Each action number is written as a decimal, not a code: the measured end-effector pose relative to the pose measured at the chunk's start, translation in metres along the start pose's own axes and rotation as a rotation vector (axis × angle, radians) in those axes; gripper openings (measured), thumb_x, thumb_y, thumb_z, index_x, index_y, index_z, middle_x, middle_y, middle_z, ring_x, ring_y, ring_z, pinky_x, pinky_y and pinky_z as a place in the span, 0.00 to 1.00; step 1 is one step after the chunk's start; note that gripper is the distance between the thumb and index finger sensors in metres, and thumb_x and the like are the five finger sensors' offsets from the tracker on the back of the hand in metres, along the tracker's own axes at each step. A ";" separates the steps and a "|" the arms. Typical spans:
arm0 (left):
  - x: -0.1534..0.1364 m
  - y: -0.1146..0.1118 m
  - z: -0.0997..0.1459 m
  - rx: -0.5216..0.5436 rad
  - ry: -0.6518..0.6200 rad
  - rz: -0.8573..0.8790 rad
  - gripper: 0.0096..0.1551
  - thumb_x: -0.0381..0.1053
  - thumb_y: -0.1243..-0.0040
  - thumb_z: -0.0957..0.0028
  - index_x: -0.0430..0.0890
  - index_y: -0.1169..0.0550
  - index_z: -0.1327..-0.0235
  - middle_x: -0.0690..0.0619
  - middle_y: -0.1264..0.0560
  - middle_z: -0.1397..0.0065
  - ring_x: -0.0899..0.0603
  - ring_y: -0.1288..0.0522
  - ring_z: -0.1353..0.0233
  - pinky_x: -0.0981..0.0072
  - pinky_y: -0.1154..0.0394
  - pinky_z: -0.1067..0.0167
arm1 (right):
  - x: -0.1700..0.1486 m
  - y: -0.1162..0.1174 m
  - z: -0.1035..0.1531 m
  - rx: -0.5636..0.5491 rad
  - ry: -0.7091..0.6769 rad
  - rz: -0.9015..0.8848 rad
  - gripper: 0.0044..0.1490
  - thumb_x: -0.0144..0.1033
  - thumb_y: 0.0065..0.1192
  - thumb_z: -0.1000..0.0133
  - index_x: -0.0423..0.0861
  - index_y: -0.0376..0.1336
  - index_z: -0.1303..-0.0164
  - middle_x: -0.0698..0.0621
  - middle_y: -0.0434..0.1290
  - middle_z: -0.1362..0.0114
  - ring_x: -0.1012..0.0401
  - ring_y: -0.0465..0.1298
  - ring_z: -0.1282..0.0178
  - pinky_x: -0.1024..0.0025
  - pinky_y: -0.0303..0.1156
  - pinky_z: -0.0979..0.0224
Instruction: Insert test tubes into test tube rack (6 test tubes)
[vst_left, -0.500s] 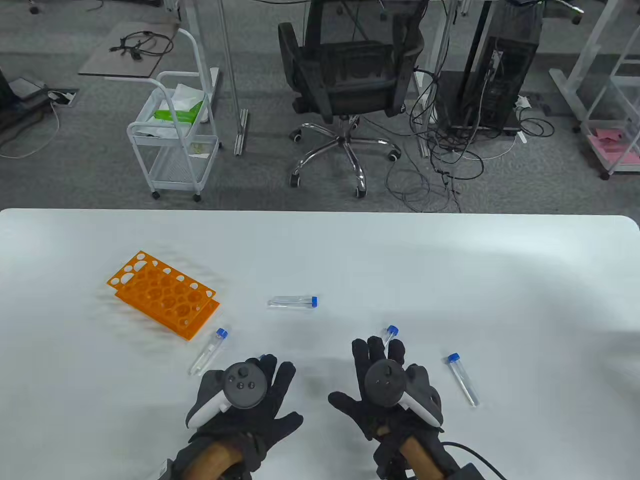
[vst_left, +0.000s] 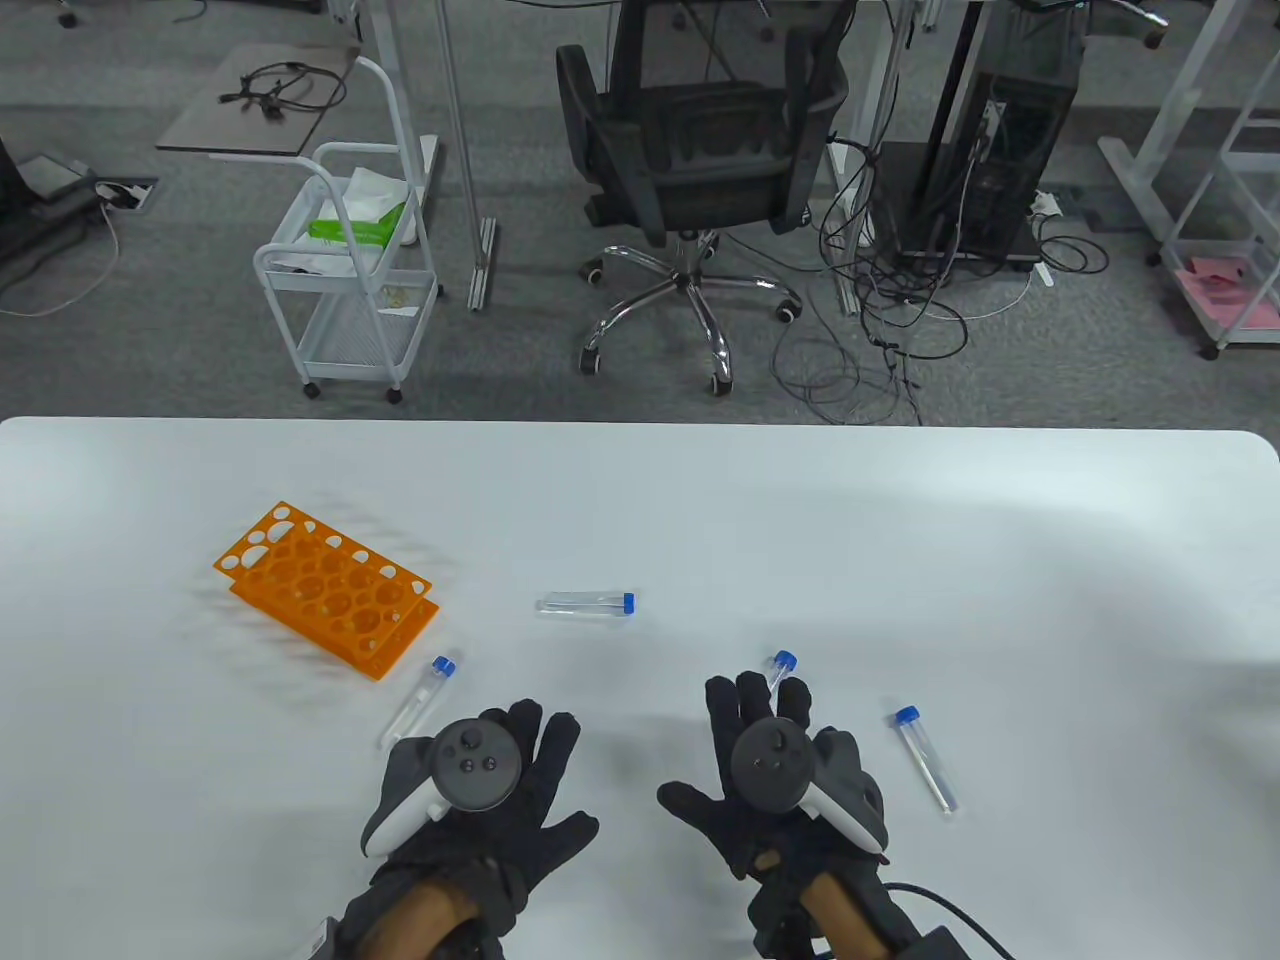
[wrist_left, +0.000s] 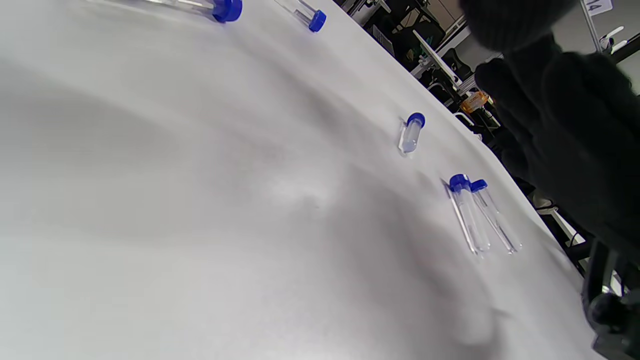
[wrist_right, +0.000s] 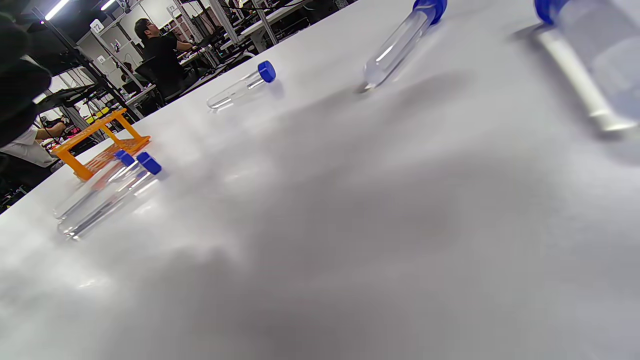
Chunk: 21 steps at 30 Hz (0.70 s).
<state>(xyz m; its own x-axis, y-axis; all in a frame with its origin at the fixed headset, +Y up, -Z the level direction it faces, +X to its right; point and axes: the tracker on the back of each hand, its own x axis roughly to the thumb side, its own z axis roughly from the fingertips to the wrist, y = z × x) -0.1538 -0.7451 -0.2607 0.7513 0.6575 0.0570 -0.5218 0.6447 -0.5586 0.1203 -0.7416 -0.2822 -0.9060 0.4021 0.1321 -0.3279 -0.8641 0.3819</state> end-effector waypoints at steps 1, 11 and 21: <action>0.000 0.001 0.000 0.003 0.001 0.004 0.49 0.69 0.51 0.50 0.69 0.68 0.35 0.56 0.81 0.25 0.45 0.84 0.27 0.38 0.82 0.36 | 0.000 0.000 0.000 0.001 0.001 -0.002 0.64 0.83 0.36 0.57 0.61 0.16 0.29 0.48 0.19 0.17 0.40 0.17 0.22 0.25 0.29 0.32; -0.019 0.044 0.013 0.176 0.034 0.120 0.48 0.68 0.49 0.51 0.67 0.65 0.32 0.56 0.81 0.25 0.46 0.84 0.27 0.38 0.82 0.35 | -0.004 -0.006 0.001 -0.024 0.005 -0.018 0.64 0.83 0.37 0.57 0.61 0.16 0.29 0.48 0.19 0.17 0.40 0.18 0.22 0.25 0.29 0.32; -0.055 0.125 0.017 0.404 0.160 0.163 0.48 0.67 0.49 0.50 0.65 0.63 0.31 0.56 0.78 0.24 0.45 0.81 0.25 0.39 0.78 0.32 | -0.013 -0.008 -0.001 -0.024 0.029 -0.033 0.64 0.83 0.37 0.57 0.60 0.16 0.29 0.47 0.20 0.17 0.40 0.18 0.22 0.25 0.29 0.32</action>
<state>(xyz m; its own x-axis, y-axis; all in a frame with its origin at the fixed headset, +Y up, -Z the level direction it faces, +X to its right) -0.2672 -0.6935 -0.3193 0.6828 0.7148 -0.1512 -0.7300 0.6593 -0.1802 0.1340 -0.7400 -0.2876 -0.9021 0.4215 0.0930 -0.3633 -0.8578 0.3636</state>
